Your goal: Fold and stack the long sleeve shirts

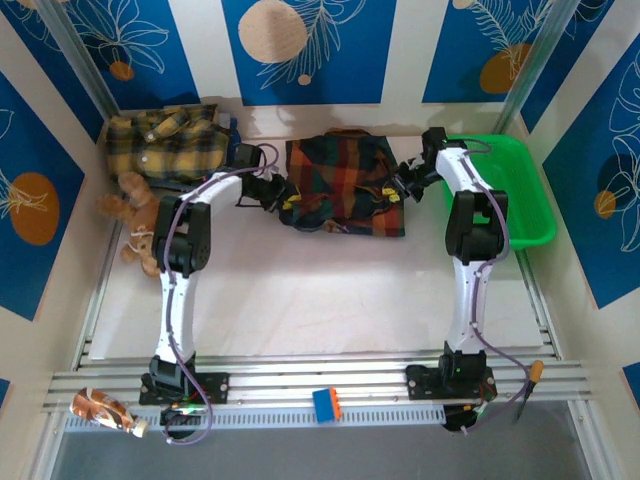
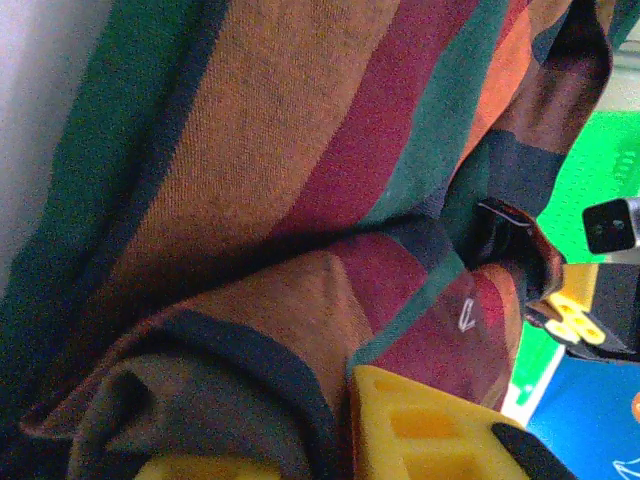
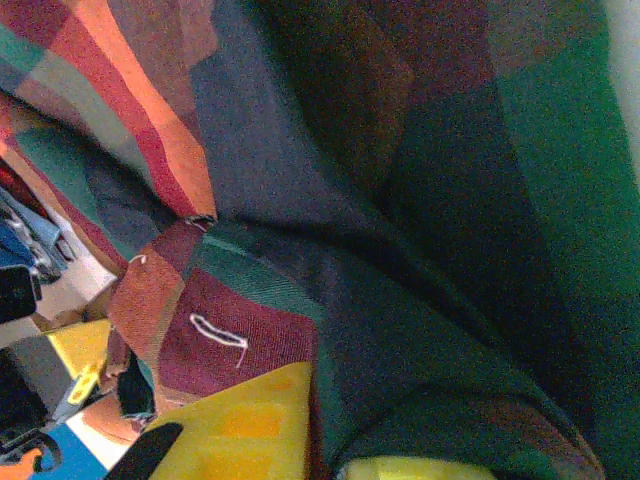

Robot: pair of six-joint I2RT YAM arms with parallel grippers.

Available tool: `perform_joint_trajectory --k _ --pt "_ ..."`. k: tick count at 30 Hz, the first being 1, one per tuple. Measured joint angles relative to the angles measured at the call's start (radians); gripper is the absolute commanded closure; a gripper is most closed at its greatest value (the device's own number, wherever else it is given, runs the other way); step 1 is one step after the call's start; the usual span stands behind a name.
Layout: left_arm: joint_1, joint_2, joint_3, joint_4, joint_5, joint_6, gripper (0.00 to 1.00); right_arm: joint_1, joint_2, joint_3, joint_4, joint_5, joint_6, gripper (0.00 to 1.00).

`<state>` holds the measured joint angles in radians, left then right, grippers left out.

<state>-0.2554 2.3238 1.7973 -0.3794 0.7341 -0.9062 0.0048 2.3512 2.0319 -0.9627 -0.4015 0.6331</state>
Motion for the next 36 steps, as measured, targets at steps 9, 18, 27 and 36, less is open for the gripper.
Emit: perform_joint_trajectory --k 9,18,27,36 --pt "0.005 -0.018 -0.002 0.053 -0.019 -0.037 0.10 0.000 -0.032 0.018 0.010 0.039 -0.005 0.43" --pt "0.074 -0.292 -0.069 -0.095 -0.150 0.114 0.16 0.009 -0.434 -0.190 0.033 0.115 -0.092 0.51" --pt "-0.010 -0.322 -0.163 -0.267 -0.202 0.285 0.89 0.109 -0.410 -0.470 0.107 0.135 -0.060 0.94" --pt "-0.124 -0.131 -0.091 -0.312 -0.203 0.299 0.87 0.150 -0.178 -0.302 0.103 0.175 -0.052 0.95"
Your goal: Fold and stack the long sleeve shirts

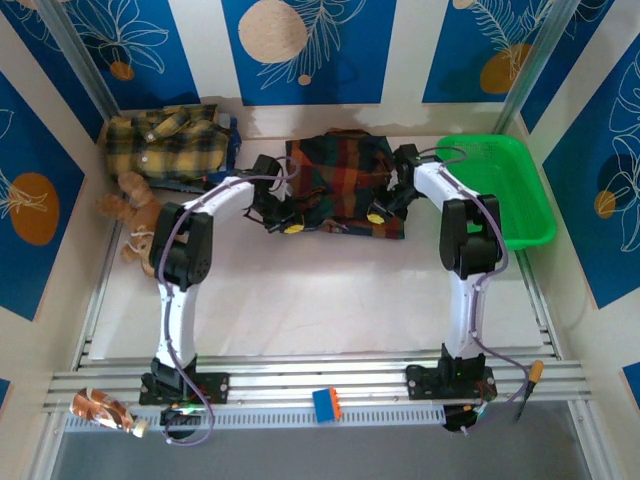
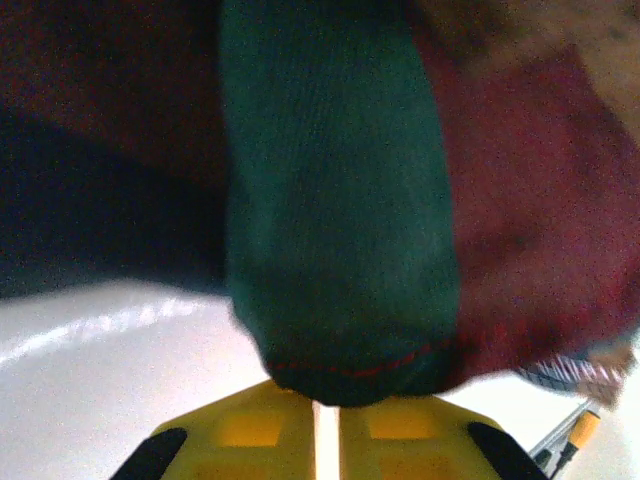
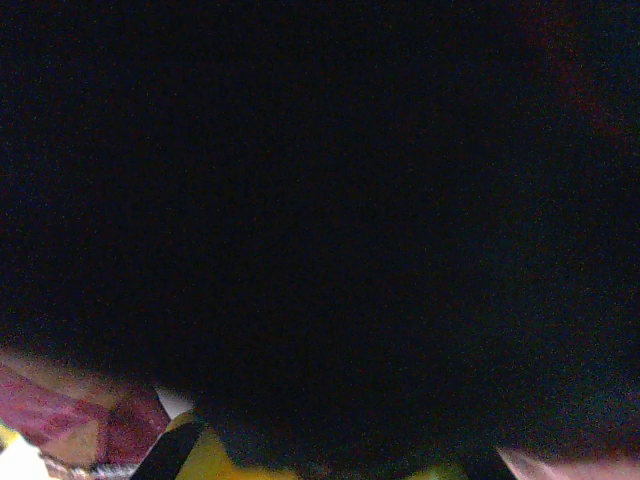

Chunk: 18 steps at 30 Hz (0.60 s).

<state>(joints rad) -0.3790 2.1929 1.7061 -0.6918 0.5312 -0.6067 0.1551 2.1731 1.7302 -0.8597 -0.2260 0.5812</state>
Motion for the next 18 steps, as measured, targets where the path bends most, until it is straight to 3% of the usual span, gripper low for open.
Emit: perform_joint_trajectory --k 11,18 --pt "-0.002 0.248 0.484 0.008 0.002 -0.080 0.75 -0.007 0.201 0.362 -0.013 -0.005 0.032 0.89" --pt "0.015 0.251 0.536 0.241 0.044 -0.255 0.56 -0.011 0.227 0.468 0.085 -0.047 0.103 0.81"
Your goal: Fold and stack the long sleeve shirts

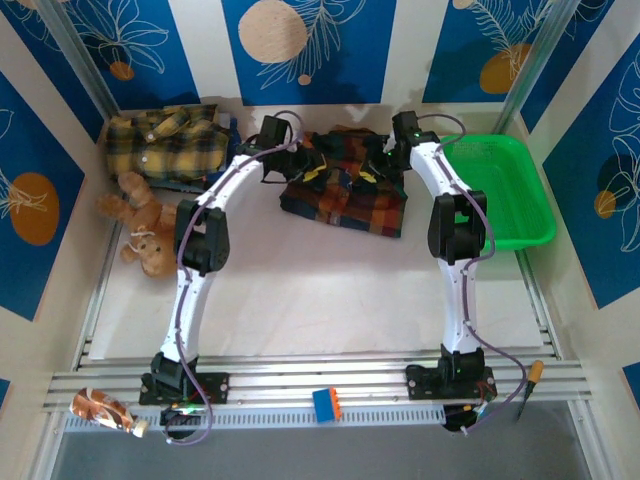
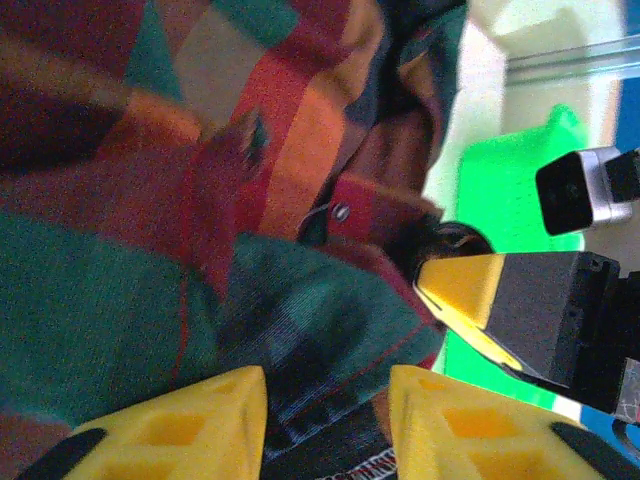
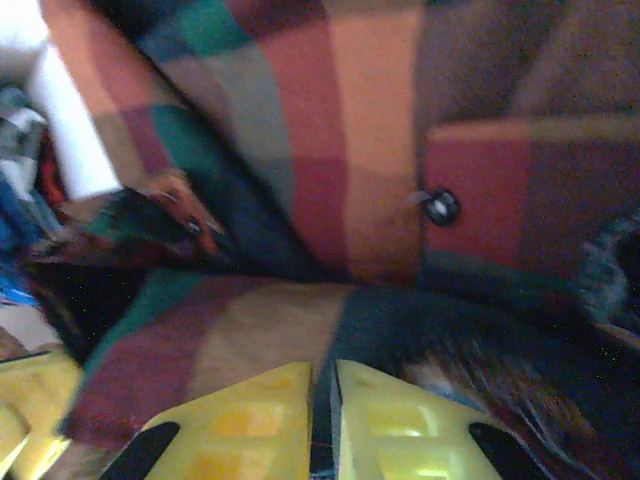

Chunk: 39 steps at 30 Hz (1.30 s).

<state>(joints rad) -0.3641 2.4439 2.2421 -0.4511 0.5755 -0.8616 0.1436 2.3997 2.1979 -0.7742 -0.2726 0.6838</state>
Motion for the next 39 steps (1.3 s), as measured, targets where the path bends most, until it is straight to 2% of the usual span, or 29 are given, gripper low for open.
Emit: perform_joint_trajectory --k 5,9,13,16,19,22,26,30,36,39 --pt "0.021 0.001 0.000 0.215 -0.002 -0.145 0.27 -0.002 -0.030 -0.013 0.038 0.048 0.023 0.66" --pt "0.045 0.000 0.001 0.260 -0.030 -0.175 0.19 -0.002 -0.152 -0.133 0.039 0.138 0.001 0.56" --pt "0.087 -0.013 0.001 0.180 -0.069 -0.118 0.17 0.007 -0.338 -0.269 0.027 0.241 -0.058 0.54" --pt "0.111 -0.067 -0.044 0.085 -0.098 -0.032 0.24 0.021 -0.475 -0.386 0.041 0.260 -0.105 0.60" --pt "0.125 -0.175 -0.183 0.019 -0.116 0.042 0.44 0.047 -0.539 -0.474 0.057 0.261 -0.126 0.73" --pt "0.109 -0.272 -0.328 -0.021 -0.121 0.081 0.53 0.069 -0.520 -0.546 0.088 0.235 -0.121 0.79" --pt "0.056 -0.298 -0.433 -0.025 -0.125 0.084 0.67 0.107 -0.406 -0.547 0.097 0.210 -0.116 0.82" --pt "0.012 -0.235 -0.426 -0.018 -0.123 0.055 0.70 0.143 -0.280 -0.471 0.081 0.212 -0.114 0.85" --pt "-0.018 -0.066 -0.259 0.018 -0.133 0.002 0.69 0.178 -0.192 -0.392 0.051 0.241 -0.094 0.87" --pt "-0.015 0.023 -0.142 0.051 -0.144 -0.042 0.66 0.192 -0.171 -0.388 0.030 0.261 -0.075 0.88"
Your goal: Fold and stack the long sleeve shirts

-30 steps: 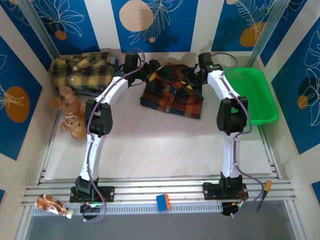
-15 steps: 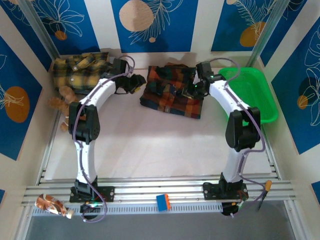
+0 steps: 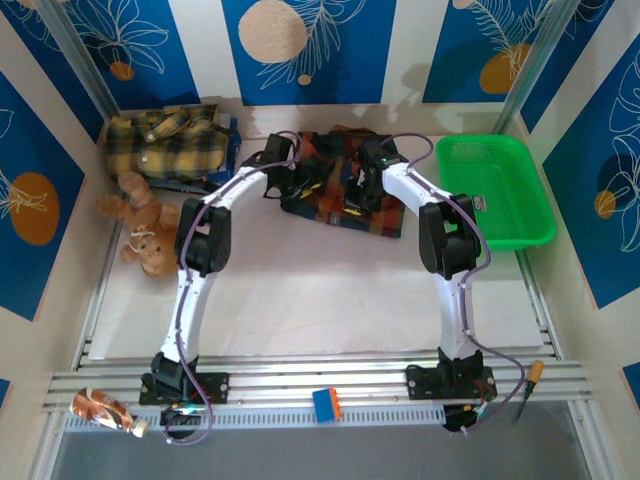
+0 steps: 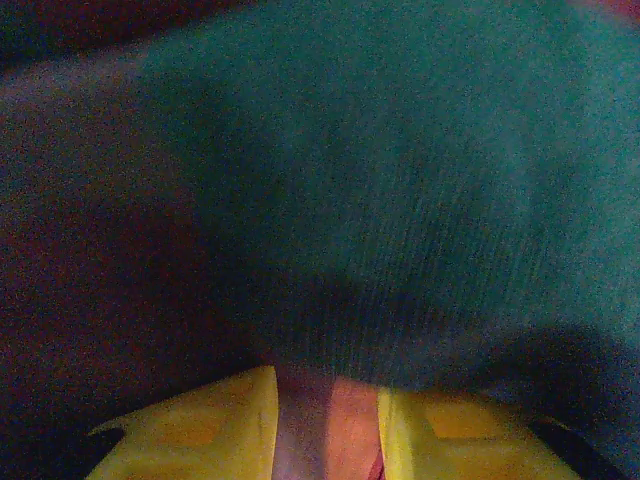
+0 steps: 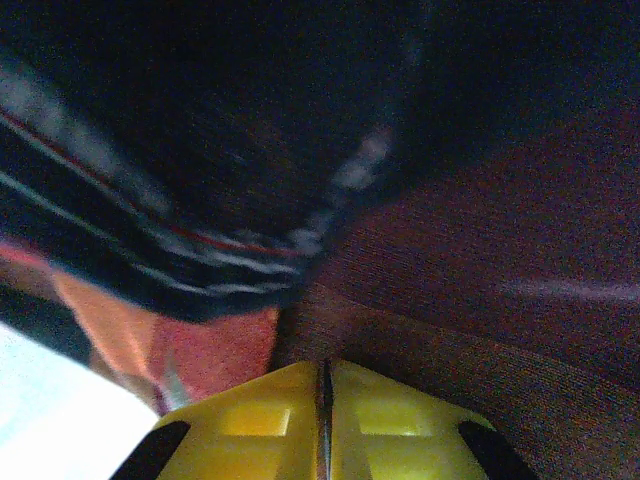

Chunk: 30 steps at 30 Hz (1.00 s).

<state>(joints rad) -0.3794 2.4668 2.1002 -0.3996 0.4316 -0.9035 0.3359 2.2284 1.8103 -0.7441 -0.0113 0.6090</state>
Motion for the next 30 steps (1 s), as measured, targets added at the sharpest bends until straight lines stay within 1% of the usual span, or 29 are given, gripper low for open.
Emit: perform_joint_trajectory --k 2,5,7,9,12,14,18,21,23,26,28,30 --pt "0.002 0.067 0.100 0.031 -0.014 -0.034 0.61 0.007 0.008 -0.004 -0.010 0.013 0.015 0.88" --pt "0.002 0.151 0.232 0.097 -0.041 -0.096 0.50 0.022 0.008 -0.024 -0.014 0.028 0.034 0.88" --pt "0.002 0.175 0.277 0.157 -0.053 -0.141 0.42 0.036 0.008 -0.047 -0.014 0.035 0.047 0.88" --pt "0.003 0.180 0.300 0.214 -0.060 -0.173 0.37 0.046 0.008 -0.072 -0.011 0.036 0.056 0.88" --pt "0.005 0.159 0.289 0.261 -0.059 -0.182 0.27 0.055 -0.005 -0.097 0.001 0.031 0.073 0.89" --pt "0.010 0.090 0.182 0.274 -0.059 -0.166 0.22 0.060 -0.015 -0.116 0.010 0.022 0.086 0.89" --pt "0.048 -0.181 -0.209 0.245 -0.071 -0.093 0.15 0.087 -0.044 -0.166 0.018 -0.012 0.137 0.89" --pt "0.098 -0.398 -0.452 0.187 -0.102 -0.018 0.11 0.151 -0.060 -0.191 -0.003 -0.044 0.190 0.89" --pt "0.128 -0.546 -0.589 0.132 -0.134 0.037 0.09 0.203 -0.060 -0.196 -0.008 -0.087 0.229 0.87" --pt "0.150 -0.745 -0.772 0.076 -0.171 0.089 0.07 0.280 -0.060 -0.200 -0.023 -0.174 0.291 0.80" --pt "0.144 -0.870 -0.910 0.065 -0.168 0.093 0.06 0.322 -0.064 -0.193 -0.048 -0.219 0.309 0.75" --pt "0.135 -0.965 -1.039 0.064 -0.154 0.084 0.05 0.342 -0.082 -0.181 -0.089 -0.234 0.309 0.72"
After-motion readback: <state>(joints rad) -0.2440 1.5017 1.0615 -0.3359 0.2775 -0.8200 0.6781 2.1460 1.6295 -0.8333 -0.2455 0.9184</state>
